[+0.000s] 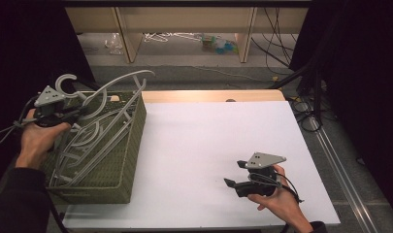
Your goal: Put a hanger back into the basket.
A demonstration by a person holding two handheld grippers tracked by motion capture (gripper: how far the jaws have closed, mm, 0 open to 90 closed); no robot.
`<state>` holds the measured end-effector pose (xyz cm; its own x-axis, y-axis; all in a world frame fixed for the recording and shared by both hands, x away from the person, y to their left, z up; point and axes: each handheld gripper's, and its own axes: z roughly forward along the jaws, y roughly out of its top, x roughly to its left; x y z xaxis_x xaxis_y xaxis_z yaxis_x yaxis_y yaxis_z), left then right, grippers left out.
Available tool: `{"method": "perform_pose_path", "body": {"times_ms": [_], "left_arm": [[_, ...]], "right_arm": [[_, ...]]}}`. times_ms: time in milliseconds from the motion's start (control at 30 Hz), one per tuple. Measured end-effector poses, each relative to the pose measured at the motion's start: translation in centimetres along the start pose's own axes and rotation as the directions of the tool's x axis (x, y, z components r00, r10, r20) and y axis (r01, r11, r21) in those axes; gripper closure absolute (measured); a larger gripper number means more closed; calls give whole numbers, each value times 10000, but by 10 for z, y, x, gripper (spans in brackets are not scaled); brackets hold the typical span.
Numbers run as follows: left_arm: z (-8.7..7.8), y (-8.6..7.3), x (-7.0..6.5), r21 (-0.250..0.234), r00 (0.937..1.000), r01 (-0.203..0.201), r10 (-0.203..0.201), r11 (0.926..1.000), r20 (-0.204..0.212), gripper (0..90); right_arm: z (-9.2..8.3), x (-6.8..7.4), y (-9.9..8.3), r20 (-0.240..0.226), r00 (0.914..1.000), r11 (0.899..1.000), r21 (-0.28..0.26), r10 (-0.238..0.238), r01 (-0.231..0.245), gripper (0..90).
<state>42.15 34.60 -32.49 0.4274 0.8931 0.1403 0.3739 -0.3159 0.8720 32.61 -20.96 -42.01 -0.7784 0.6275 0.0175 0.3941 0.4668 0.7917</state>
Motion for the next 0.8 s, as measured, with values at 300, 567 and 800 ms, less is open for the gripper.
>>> {"method": "perform_pose_path", "body": {"times_ms": [300,567,800], "left_arm": [[1,-21,10,286,9998,40,-35,9996,-174,814],[-1,-31,16,825,9988,-269,301,9962,-378,814],[-1,-44,23,1094,9983,-109,170,9939,-552,814]], "right_arm": [[-2,-1,1,95,9998,9998,-130,171,-170,209],[-1,-1,1,41,10000,9998,-217,33,-33,191],[-2,-1,1,53,10000,9998,-203,-18,19,191]]}}
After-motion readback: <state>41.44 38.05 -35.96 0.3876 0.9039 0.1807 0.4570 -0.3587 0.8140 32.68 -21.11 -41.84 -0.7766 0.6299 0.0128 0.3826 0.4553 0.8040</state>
